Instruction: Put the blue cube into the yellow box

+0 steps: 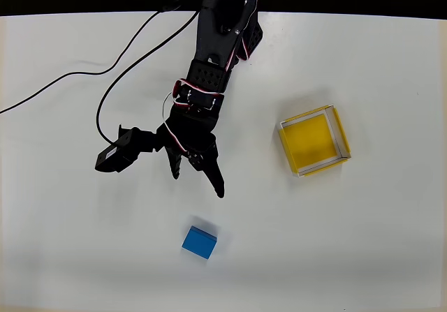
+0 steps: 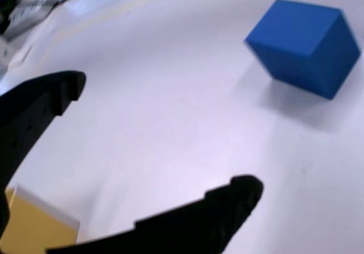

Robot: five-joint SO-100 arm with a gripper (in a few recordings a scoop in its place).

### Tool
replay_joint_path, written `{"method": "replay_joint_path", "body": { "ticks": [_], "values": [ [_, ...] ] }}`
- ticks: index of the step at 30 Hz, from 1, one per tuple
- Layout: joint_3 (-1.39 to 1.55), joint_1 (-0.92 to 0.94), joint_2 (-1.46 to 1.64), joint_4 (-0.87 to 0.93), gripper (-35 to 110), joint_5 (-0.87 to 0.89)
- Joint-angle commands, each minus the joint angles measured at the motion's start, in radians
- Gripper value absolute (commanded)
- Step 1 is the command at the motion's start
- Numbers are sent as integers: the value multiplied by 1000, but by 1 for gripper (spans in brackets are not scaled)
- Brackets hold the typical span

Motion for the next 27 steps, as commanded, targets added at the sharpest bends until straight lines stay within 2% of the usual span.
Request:
{"method": "replay_joint_path", "body": {
  "ticks": [1, 6, 12, 27],
  "values": [
    [-288, 17, -92, 66, 52, 61],
    [-528, 14, -301, 166, 52, 155],
    [-761, -18, -506, 247, 53, 147],
    [-1075, -97, -756, 305, 55, -123]
  ]
}}
